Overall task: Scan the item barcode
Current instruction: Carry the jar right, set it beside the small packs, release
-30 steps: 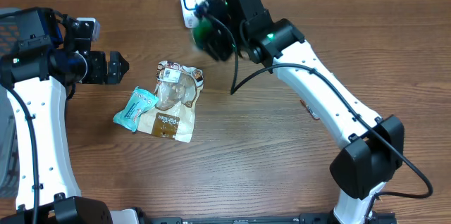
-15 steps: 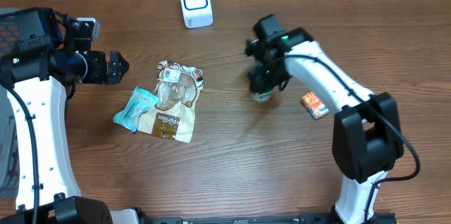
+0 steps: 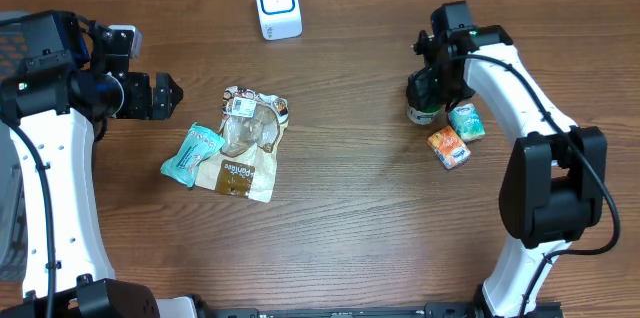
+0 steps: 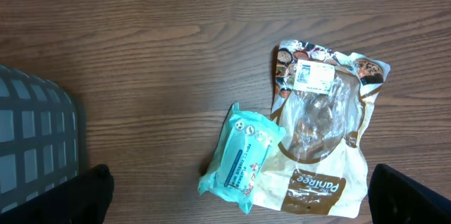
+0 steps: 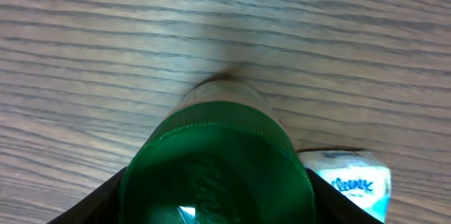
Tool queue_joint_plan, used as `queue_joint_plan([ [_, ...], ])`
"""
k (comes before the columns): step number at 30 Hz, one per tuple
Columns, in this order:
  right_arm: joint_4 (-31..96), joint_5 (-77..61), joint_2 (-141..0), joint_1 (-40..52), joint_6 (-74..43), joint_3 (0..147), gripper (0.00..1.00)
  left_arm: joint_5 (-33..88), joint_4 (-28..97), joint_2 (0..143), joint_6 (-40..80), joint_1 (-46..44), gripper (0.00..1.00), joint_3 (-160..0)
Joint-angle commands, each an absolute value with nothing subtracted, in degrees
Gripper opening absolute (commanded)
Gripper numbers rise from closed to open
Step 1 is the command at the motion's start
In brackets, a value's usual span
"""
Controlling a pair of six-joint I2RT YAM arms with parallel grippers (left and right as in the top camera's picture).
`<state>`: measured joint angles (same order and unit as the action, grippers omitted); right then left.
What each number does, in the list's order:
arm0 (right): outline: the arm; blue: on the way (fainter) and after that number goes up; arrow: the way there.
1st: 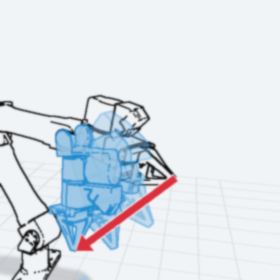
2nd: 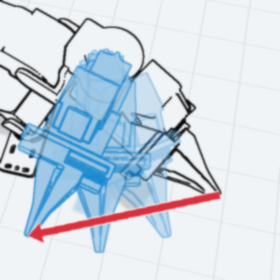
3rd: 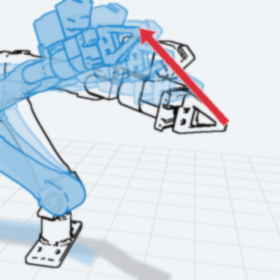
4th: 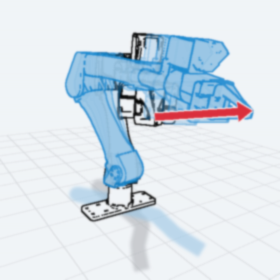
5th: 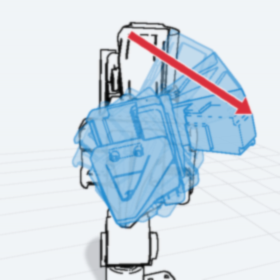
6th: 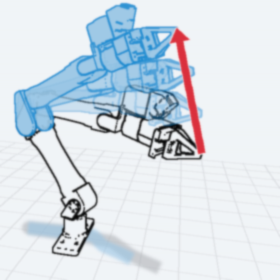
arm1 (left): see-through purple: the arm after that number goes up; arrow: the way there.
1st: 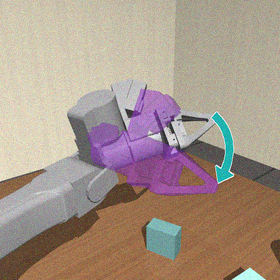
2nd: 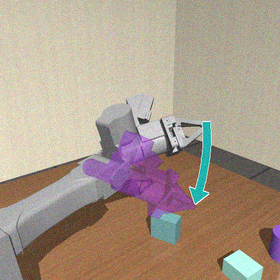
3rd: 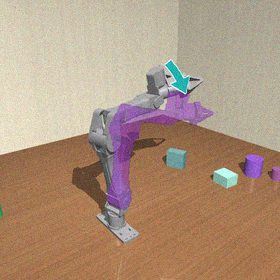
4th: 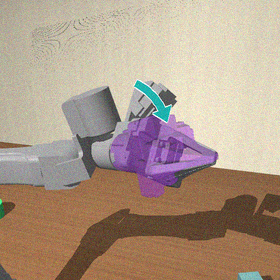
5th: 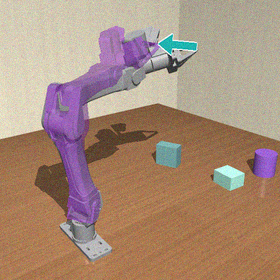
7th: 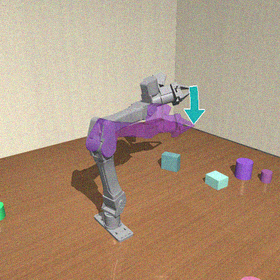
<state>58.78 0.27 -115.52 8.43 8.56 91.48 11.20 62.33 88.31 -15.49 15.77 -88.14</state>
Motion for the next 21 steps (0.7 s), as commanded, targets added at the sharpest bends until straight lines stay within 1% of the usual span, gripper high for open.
queue_joint_plan([
  [1, 58.83, 0.84, -115.02, 7.53, 7.9, 90.21, 0.47, 11.84, 62.33, 88.05, -16.29, 15.73, 1.0, -89.47],
  [3, 59.44, 0.82, -115.02, 7.31, 7.88, 89.89, 0.49, 11.84, 62.33, 88.05, -16.29, 15.73, 0.99, -89.47],
  [4, 59.83, 0.82, -115.02, 7.31, 7.9, 89.8, 0.53, 11.84, 62.33, 88.05, -16.29, 15.73, 1.0, -89.47],
  [5, 60.16, 0.78, -115.02, 7.31, 7.9, 89.73, 0.69, 11.84, 62.33, 88.05, -16.29, 15.73, 1.0, -89.47],
  [6, 60.4, 0.8, -115.02, 7.31, 7.9, 89.73, 0.95, 11.86, 62.33, 88.05, -16.29, 15.73, 1.0, -89.47],
  [7, 60.64, 0.78, -115.02, 7.31, 7.9, 89.73, 1.0, 11.84, 62.33, 88.05, -16.29, 15.73, 1.0, -89.47],
  [12, 60.4, -0.95, -114.1, 7.33, 7.66, 90.02, 1.0, 11.84, 62.33, 88.05, -16.29, 15.73, 1.0, -89.47],
  [16, 62.0, -3.14, -111.61, 7.33, 7.4, 93.08, 1.0, 11.84, 62.33, 88.05, -16.29, 15.73, 0.99, -89.47],
  [19, 64.45, -5.87, -108.95, 7.38, 4.93, 97.54, 1.0, 11.84, 62.33, 88.05, -16.29, 15.73, 0.99, -89.47],
  [21, 66.0, -10.96, -107.13, 7.38, 0.84, 101.25, 1.0, 11.84, 62.33, 88.05, -16.29, 15.73, 1.0, -89.45],
])
